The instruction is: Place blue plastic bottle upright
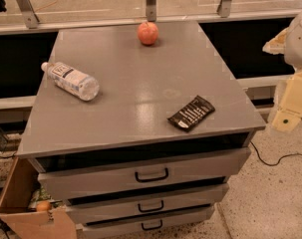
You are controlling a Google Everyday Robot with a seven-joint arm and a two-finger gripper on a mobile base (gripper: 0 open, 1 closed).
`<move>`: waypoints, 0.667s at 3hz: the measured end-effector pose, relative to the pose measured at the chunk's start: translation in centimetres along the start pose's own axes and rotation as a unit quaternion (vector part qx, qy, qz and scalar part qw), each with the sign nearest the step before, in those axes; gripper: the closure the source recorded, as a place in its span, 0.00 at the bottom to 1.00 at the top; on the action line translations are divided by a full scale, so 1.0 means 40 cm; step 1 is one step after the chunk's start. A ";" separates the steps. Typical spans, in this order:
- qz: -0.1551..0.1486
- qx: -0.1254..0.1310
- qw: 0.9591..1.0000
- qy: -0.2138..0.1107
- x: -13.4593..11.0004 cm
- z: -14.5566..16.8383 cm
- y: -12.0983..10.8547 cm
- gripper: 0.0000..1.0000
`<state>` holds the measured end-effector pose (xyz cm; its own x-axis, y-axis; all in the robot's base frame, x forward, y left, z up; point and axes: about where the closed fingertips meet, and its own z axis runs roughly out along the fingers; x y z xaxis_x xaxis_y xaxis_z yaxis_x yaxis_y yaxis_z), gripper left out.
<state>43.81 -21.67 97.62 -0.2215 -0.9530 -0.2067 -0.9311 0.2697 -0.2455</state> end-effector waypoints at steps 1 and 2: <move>0.000 0.000 1.000 0.000 0.000 0.000 0.000 0.00; -0.006 -0.001 1.000 -0.018 -0.081 0.051 -0.046 0.00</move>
Offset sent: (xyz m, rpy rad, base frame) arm 0.0812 0.0763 -0.0258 0.0835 -0.0087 0.0562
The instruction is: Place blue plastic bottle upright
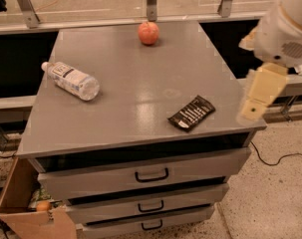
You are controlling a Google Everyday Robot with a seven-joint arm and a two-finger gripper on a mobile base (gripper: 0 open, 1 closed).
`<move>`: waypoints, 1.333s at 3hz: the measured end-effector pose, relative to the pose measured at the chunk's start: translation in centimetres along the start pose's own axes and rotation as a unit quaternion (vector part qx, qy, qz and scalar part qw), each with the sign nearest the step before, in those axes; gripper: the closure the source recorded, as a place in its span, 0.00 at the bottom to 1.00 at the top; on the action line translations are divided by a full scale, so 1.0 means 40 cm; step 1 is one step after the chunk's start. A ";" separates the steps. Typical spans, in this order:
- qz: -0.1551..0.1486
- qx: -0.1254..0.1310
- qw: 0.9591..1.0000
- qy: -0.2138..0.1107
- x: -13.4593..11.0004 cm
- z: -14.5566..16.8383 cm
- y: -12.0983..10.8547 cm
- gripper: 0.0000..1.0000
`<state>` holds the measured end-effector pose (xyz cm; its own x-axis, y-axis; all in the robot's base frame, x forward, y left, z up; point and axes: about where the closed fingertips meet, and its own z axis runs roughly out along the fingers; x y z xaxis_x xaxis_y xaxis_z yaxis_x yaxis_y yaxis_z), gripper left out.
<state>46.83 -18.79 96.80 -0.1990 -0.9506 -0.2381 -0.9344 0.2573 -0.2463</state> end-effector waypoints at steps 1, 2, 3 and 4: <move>-0.007 0.003 1.000 -0.025 -0.136 0.080 -0.084 0.00; -0.009 -0.010 0.998 -0.060 -0.281 0.150 -0.143 0.00; -0.001 -0.038 0.994 -0.105 -0.419 0.207 -0.178 0.00; 0.012 -0.070 0.988 -0.139 -0.546 0.279 -0.192 0.00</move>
Offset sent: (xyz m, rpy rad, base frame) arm 0.1508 0.1785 -0.0235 0.2239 0.0052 0.0865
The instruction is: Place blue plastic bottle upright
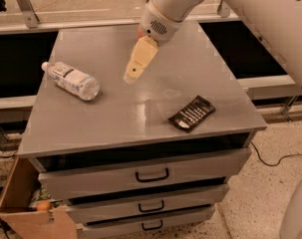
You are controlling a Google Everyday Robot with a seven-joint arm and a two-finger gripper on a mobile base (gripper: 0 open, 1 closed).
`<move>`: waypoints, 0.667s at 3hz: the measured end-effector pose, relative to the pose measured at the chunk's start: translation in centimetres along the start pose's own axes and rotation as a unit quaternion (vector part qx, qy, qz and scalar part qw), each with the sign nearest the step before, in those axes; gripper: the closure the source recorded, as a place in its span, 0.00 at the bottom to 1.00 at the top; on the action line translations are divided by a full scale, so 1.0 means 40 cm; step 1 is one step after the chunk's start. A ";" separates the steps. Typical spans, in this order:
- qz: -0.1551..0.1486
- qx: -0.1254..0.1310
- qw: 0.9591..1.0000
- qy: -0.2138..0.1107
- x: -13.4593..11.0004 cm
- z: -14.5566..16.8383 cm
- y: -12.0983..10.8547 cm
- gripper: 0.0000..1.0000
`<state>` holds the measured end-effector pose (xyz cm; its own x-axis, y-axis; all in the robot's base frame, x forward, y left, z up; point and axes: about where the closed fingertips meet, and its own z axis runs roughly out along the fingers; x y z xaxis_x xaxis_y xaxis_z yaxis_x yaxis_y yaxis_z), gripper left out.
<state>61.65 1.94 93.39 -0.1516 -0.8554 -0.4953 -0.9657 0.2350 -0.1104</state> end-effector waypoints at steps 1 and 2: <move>0.029 -0.026 0.999 -0.019 -0.077 0.096 -0.022 0.00; 0.060 -0.049 0.997 -0.026 -0.149 0.183 -0.035 0.00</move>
Offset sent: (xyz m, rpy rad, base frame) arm 0.0579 0.1263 -0.0445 0.1337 0.1996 -0.0930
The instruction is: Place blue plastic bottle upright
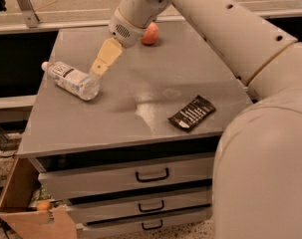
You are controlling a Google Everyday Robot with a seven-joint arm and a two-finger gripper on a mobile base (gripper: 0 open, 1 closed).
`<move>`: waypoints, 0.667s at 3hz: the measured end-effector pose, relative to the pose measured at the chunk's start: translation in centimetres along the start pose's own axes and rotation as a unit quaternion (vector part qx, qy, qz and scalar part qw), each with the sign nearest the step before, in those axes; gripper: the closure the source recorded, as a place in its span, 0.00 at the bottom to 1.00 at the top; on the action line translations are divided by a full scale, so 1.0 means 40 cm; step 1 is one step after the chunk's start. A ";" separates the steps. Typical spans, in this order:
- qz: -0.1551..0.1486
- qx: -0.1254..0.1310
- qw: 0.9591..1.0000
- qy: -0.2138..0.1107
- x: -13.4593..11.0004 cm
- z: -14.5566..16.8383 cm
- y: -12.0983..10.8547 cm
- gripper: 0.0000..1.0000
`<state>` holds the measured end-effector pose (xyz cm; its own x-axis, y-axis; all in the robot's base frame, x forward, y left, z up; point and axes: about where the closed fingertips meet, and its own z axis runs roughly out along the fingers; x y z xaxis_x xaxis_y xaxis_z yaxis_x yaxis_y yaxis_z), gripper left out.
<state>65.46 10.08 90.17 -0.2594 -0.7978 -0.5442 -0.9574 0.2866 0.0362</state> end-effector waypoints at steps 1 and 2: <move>0.019 -0.013 1.000 0.001 -0.072 0.067 0.005 0.00; 0.034 -0.020 0.999 0.010 -0.141 0.120 0.019 0.00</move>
Offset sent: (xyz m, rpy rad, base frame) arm 0.0197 0.1143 -0.0048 -0.0125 0.1080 -0.0589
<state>66.81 17.36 89.26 -0.3263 -0.7878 -0.5223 -0.9416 0.3194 0.1066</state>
